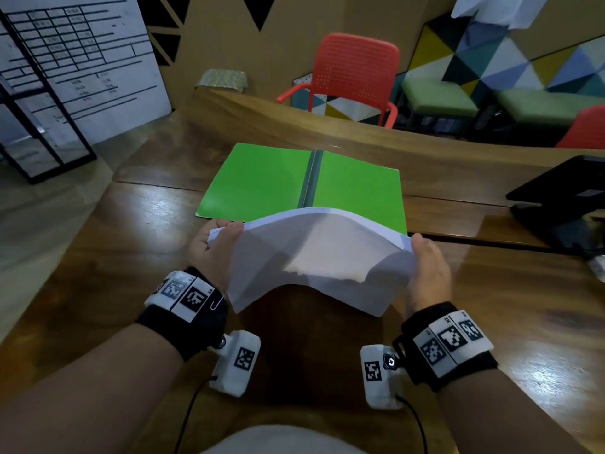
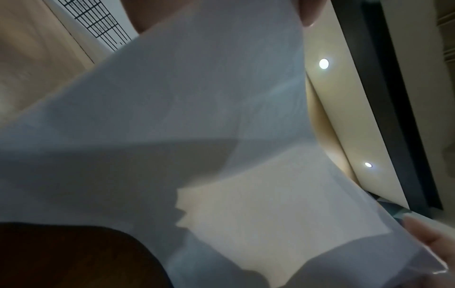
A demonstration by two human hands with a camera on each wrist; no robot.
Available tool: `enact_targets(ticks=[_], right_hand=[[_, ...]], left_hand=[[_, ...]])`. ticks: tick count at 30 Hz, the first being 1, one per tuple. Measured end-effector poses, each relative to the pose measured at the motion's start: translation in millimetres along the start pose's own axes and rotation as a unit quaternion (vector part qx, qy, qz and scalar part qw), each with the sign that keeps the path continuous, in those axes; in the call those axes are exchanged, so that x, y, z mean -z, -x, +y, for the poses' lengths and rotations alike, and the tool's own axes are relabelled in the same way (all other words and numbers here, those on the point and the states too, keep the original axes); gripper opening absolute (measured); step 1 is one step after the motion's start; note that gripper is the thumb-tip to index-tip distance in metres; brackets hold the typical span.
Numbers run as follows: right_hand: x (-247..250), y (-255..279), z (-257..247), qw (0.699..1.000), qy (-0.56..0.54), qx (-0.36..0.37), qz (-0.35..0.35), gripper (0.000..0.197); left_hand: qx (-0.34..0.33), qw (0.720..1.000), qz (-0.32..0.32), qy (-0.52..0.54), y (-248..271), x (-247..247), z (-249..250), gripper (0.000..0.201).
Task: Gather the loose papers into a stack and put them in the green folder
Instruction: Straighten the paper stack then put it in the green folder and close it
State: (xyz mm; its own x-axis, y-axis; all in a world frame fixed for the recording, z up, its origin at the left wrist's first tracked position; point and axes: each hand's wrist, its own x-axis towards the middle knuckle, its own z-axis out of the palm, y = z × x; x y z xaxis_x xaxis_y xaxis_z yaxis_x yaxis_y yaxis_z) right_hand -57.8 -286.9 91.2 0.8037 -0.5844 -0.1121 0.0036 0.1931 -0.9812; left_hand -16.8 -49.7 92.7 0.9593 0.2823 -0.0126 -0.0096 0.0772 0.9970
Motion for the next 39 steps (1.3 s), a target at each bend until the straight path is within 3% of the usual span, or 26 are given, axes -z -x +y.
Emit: enact_targets(ticks=[1, 6, 8, 10, 11, 13, 14, 15, 17, 22, 29, 30, 31, 33, 35, 37, 39], right_hand=[[-1.4, -1.8, -1.4, 1.0, 0.008, 0.003, 0.006, 0.014], [-3.9, -11.5, -1.9, 0.999, 0.03, 0.0, 0.014, 0.022], [-2.2, -15.8, -1.9, 0.999, 0.038, -0.001, -0.001, 0.023], [2.3, -18.2, -2.3, 0.999, 0.025, -0.002, -0.04, 0.03], [6.2, -20.6, -0.4, 0.997, 0.017, -0.005, -0.07, 0.036], [10.2, -21.1, 2.8, 0.993, 0.017, -0.006, -0.114, 0.032], [10.0, -20.0, 3.7, 0.993, 0.034, -0.01, -0.114, 0.03], [9.3, -19.4, 4.7, 0.993, 0.057, -0.01, -0.1, 0.029], [6.4, -18.5, 4.5, 0.994, 0.077, 0.003, -0.073, 0.024], [10.3, -17.0, 6.4, 0.995, 0.065, 0.044, -0.054, 0.026], [6.1, -5.2, 6.4, 0.997, 0.071, 0.003, -0.039, 0.026], [5.7, -3.9, 0.6, 0.995, 0.081, 0.023, -0.046, 0.026], [5.7, -2.7, -5.6, 0.992, 0.104, 0.053, -0.053, 0.026], [2.7, 4.8, -24.4, 0.967, 0.2, 0.145, -0.064, 0.02], [-5.6, 17.7, -48.8, 0.895, 0.326, 0.29, -0.095, 0.006], [-18.2, 29.8, -69.8, 0.803, 0.424, 0.396, -0.137, 0.01], [-30.3, 37.8, -87.2, 0.756, 0.466, 0.432, -0.158, 0.008]], left_hand=[[0.003, 1.0, 0.007, 0.017, -2.0, -1.9, -1.1, 0.033], [0.037, 0.998, 0.003, 0.048, -12.8, -1.8, -3.1, 0.009], [0.055, 0.998, 0.003, 0.032, -18.2, 0.0, -4.5, 0.017], [0.054, 0.998, -0.016, 0.035, -17.9, 2.4, -1.9, 0.011], [0.043, 0.997, -0.04, 0.042, -15.8, 4.0, -1.5, 0.019], [0.017, 0.997, -0.081, 0.006, -10.9, 5.8, -2.8, 0.059], [0.013, 0.996, -0.086, -0.022, -7.8, 5.8, -2.9, 0.056], [0.02, 0.995, -0.086, -0.048, -5.6, 5.0, -2.4, 0.04], [0.053, 0.993, -0.05, -0.09, -2.6, -0.2, 3.5, 0.023], [0.064, 0.995, -0.031, -0.071, -8.3, 3.9, 7.1, 0.022], [0.092, 0.989, -0.02, -0.111, -11.0, 3.0, 2.9, 0.021], [0.08, 0.99, -0.007, -0.12, -13.9, 5.8, 3.7, 0.024], [0.06, 0.989, 0.008, -0.137, -16.8, 8.8, 5.9, 0.042], [-0.023, 0.962, 0.038, -0.268, -19.7, 12.7, 14.7, 0.101], [-0.179, 0.898, -0.009, -0.403, -11.6, 5.9, 35.1, 0.129], [-0.285, 0.822, -0.144, -0.471, 3.5, -15.9, 67.1, 0.123], [-0.304, 0.767, -0.253, -0.505, 9.1, -41.1, 88.0, 0.08]])
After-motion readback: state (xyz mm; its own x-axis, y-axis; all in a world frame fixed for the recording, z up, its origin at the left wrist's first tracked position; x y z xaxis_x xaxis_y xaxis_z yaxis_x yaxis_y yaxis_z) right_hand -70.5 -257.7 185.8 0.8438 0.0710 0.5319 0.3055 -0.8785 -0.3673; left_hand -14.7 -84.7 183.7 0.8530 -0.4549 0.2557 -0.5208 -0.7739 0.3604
